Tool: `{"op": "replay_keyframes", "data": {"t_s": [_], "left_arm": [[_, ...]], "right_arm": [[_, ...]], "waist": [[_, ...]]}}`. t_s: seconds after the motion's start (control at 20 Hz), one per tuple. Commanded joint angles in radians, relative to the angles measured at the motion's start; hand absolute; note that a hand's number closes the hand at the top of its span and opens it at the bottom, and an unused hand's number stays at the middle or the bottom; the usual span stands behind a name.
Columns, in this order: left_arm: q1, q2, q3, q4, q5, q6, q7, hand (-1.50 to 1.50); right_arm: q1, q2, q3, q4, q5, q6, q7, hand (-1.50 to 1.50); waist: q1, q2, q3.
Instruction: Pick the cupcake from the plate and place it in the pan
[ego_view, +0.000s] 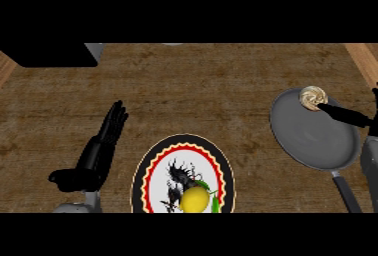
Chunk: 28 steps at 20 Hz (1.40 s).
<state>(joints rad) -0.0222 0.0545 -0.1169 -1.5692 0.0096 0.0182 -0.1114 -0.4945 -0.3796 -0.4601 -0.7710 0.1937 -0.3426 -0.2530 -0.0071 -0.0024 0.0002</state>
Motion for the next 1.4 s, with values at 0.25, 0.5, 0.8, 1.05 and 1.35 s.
{"op": "replay_keyframes", "data": {"t_s": [0.25, 0.5, 0.8, 1.05, 1.35], "left_arm": [[0.043, -0.015, -0.017, -0.051, -0.013, 0.013, 0.011, 0.00], [-0.014, -0.002, 0.010, -0.082, 0.008, 0.003, 0.094, 0.00], [0.070, 0.001, -0.021, -0.135, -0.012, -0.023, 0.088, 0.00], [0.046, -0.019, -0.008, -0.066, -0.027, -0.009, 0.028, 0.00], [0.002, -0.027, 0.005, -0.057, -0.039, -0.009, 0.061, 0.00]], "right_arm": [[0.348, 0.001, -0.036, -0.329, -0.223, 0.360, -0.055, -1.50], [0.518, 0.012, -0.038, -0.512, -0.278, 0.452, -0.074, -1.50], [0.607, 0.075, -0.021, -0.644, -0.241, 0.401, -0.058, -1.50], [0.765, 0.149, -0.008, -0.714, -0.217, 0.441, -0.150, -1.50], [0.778, 0.160, -0.018, -0.796, -0.185, 0.437, -0.099, -1.50]], "waist": [[-0.014, -0.005, -0.001], [-0.005, -0.001, 0.000], [0.006, 0.001, 0.000], [0.003, 0.001, 0.000], [0.004, 0.002, 0.000]]}}
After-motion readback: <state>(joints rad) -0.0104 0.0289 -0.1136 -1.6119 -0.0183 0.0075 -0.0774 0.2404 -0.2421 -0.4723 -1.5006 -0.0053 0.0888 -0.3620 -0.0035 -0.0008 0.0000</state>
